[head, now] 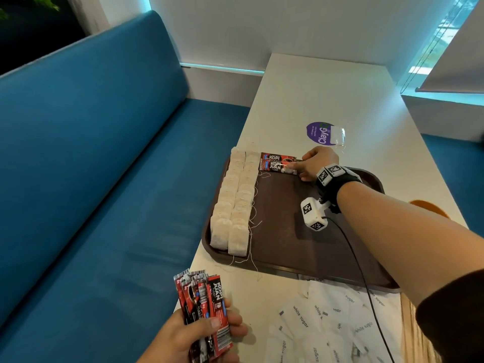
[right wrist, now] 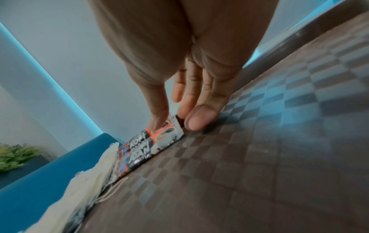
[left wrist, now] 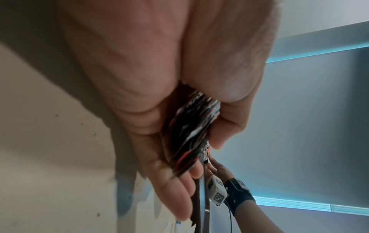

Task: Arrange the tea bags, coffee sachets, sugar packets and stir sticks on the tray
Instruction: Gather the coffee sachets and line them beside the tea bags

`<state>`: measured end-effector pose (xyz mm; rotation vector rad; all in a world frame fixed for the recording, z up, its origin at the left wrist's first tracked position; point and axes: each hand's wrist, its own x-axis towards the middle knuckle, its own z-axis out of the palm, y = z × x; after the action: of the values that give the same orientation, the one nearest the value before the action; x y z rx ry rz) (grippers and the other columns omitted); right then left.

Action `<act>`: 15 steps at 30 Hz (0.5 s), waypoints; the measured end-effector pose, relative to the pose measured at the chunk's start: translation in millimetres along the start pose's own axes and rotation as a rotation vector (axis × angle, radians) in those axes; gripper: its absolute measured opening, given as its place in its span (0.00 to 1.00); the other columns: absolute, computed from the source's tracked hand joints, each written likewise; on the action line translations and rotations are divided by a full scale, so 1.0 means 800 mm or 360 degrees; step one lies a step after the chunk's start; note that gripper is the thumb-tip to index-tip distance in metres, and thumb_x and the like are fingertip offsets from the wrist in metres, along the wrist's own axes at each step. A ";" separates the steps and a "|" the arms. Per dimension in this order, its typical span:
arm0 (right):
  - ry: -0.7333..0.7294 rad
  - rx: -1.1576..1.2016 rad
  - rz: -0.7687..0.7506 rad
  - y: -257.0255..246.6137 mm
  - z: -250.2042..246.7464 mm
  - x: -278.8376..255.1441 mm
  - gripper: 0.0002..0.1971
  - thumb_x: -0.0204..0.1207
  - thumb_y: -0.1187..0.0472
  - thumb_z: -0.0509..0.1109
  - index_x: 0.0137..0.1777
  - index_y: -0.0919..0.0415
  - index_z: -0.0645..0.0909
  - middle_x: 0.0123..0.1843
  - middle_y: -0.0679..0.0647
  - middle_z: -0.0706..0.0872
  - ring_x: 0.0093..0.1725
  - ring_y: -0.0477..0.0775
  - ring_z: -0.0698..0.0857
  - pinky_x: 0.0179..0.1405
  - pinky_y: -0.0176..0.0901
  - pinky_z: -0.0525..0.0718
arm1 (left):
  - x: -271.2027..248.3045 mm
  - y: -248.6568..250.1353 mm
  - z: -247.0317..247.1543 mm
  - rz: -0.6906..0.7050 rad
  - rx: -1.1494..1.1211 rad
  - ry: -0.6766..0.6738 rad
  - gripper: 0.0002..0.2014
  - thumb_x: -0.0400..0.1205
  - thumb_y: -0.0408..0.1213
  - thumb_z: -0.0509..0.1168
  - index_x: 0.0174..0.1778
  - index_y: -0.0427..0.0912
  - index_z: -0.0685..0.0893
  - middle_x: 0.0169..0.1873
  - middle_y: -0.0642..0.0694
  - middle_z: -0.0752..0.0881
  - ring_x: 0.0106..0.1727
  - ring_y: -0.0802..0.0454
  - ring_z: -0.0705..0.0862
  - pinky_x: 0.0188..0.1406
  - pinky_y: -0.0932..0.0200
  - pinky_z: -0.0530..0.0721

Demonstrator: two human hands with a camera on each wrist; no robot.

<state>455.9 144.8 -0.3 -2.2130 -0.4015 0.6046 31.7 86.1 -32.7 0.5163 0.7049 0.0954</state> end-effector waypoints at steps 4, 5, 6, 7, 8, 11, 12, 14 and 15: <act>0.0023 0.0038 -0.0082 0.000 -0.020 -0.026 0.24 0.63 0.51 0.90 0.50 0.60 0.81 0.41 0.61 0.93 0.31 0.56 0.88 0.36 0.49 0.93 | -0.003 -0.005 0.004 0.0016 0.0000 0.0033 0.28 0.58 0.20 0.80 0.57 0.23 0.88 0.59 0.19 0.85 0.58 0.20 0.87 0.48 0.29 0.87; 0.0019 0.0063 -0.0111 -0.001 -0.026 -0.036 0.22 0.65 0.51 0.89 0.48 0.59 0.81 0.42 0.62 0.93 0.31 0.56 0.88 0.38 0.51 0.93 | -0.002 -0.007 0.004 0.0029 0.0038 0.0062 0.29 0.59 0.21 0.80 0.58 0.23 0.87 0.60 0.19 0.85 0.59 0.21 0.87 0.47 0.28 0.88; 0.0017 0.0079 -0.0142 -0.002 -0.033 -0.047 0.21 0.66 0.51 0.89 0.47 0.58 0.81 0.42 0.62 0.93 0.31 0.56 0.88 0.40 0.52 0.92 | -0.002 -0.009 0.003 0.0046 0.0078 0.0079 0.29 0.62 0.21 0.79 0.61 0.23 0.86 0.60 0.19 0.85 0.60 0.21 0.87 0.46 0.28 0.89; 0.0024 0.0071 -0.0174 -0.003 -0.040 -0.061 0.19 0.67 0.52 0.88 0.46 0.57 0.81 0.42 0.61 0.93 0.31 0.56 0.88 0.40 0.53 0.92 | -0.003 -0.012 0.003 0.0072 0.0121 0.0099 0.29 0.63 0.21 0.78 0.62 0.23 0.85 0.61 0.20 0.85 0.61 0.22 0.87 0.46 0.28 0.89; 0.0028 0.0051 -0.0206 -0.004 -0.047 -0.077 0.16 0.69 0.53 0.87 0.46 0.57 0.82 0.42 0.60 0.93 0.32 0.56 0.89 0.41 0.54 0.92 | -0.003 -0.014 0.004 0.0104 0.0157 0.0123 0.28 0.64 0.22 0.77 0.63 0.24 0.85 0.60 0.20 0.85 0.62 0.22 0.87 0.46 0.28 0.89; -0.0017 0.0068 -0.0307 -0.003 -0.063 -0.137 0.09 0.74 0.59 0.82 0.45 0.58 0.84 0.42 0.62 0.93 0.32 0.55 0.88 0.39 0.51 0.90 | -0.008 -0.019 0.009 0.0181 0.0254 0.0187 0.27 0.66 0.24 0.75 0.64 0.27 0.84 0.60 0.24 0.87 0.62 0.27 0.88 0.49 0.28 0.89; -0.0057 0.0086 -0.0349 -0.001 -0.067 -0.160 0.07 0.75 0.61 0.81 0.44 0.59 0.85 0.42 0.62 0.92 0.32 0.55 0.88 0.37 0.48 0.89 | -0.010 -0.020 0.010 0.0207 0.0284 0.0196 0.27 0.67 0.25 0.75 0.64 0.27 0.84 0.60 0.24 0.87 0.62 0.29 0.88 0.50 0.28 0.89; -0.0171 0.0104 -0.0431 0.007 -0.070 -0.211 0.04 0.76 0.64 0.79 0.45 0.62 0.86 0.40 0.60 0.91 0.32 0.55 0.88 0.31 0.41 0.86 | -0.014 -0.022 0.013 0.0256 0.0329 0.0203 0.27 0.69 0.25 0.74 0.66 0.27 0.83 0.59 0.25 0.88 0.62 0.29 0.88 0.51 0.29 0.90; -0.0239 0.0119 -0.0457 0.014 -0.069 -0.235 0.04 0.77 0.65 0.79 0.46 0.63 0.86 0.39 0.59 0.90 0.31 0.54 0.88 0.28 0.37 0.85 | -0.014 -0.024 0.013 0.0275 0.0351 0.0215 0.27 0.69 0.26 0.74 0.66 0.27 0.82 0.58 0.24 0.88 0.62 0.28 0.88 0.52 0.27 0.89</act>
<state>329.0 16.5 77.7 -1.9972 -0.7477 0.6192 28.4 62.2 -28.3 0.7876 0.8068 0.2176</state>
